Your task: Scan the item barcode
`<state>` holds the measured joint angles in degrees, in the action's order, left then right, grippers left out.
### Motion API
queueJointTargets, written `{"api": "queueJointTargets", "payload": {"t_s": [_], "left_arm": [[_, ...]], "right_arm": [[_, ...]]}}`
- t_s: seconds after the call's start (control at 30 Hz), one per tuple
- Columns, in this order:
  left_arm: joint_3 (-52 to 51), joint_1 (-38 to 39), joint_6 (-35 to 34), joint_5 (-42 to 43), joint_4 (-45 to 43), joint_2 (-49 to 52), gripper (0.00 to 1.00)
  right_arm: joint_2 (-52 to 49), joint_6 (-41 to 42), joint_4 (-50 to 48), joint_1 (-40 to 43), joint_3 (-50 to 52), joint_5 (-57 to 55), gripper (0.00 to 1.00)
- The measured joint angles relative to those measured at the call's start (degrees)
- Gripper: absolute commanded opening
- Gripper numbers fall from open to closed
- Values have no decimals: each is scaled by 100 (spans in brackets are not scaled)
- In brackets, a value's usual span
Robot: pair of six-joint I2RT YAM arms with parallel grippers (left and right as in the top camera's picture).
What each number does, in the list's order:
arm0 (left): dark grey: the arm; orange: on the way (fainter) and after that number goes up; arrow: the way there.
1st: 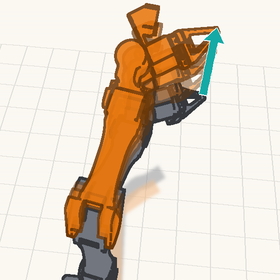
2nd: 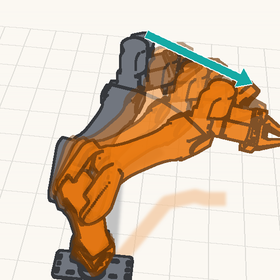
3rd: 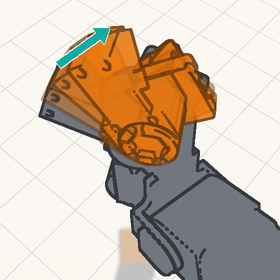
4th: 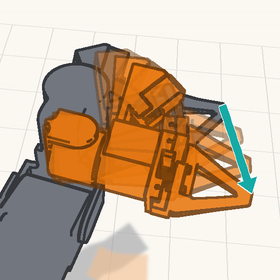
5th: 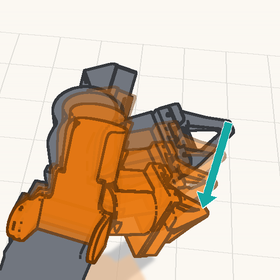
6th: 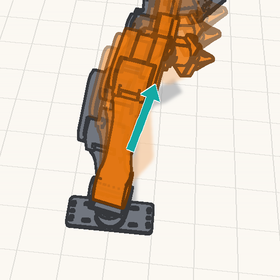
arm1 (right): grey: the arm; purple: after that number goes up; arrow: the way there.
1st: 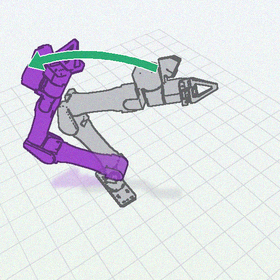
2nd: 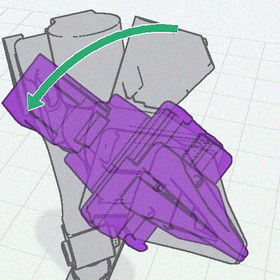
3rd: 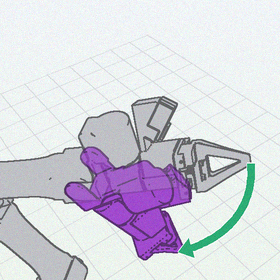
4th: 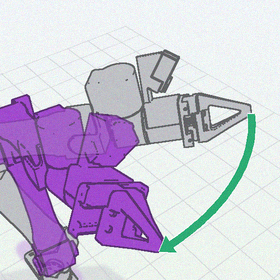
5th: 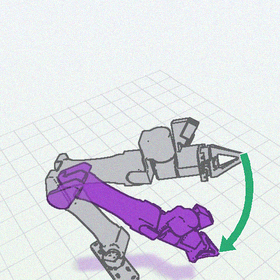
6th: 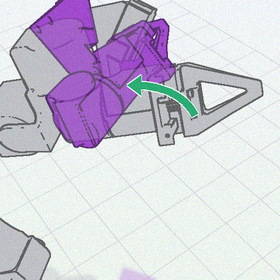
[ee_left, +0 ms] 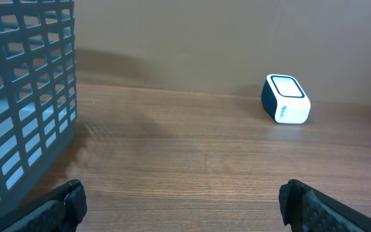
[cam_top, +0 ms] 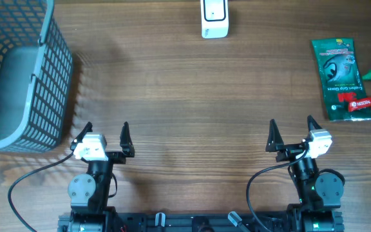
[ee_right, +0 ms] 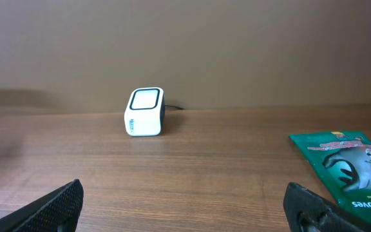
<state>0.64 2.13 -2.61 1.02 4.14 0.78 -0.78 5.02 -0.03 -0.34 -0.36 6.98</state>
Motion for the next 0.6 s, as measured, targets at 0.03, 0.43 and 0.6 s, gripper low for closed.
{"api": "queueJointTargets", "payload": {"t_s": [0.03,0.43,0.6], "left_arm": [[0,0,0,0,-2,0,100],[0,-39,0,0,-2,0,100],[0,-39,0,0,-2,0,100]], "right_arm": [[0,0,0,0,0,0,100],[0,2,0,0,0,0,100],[0,0,2,0,0,0,100]]}}
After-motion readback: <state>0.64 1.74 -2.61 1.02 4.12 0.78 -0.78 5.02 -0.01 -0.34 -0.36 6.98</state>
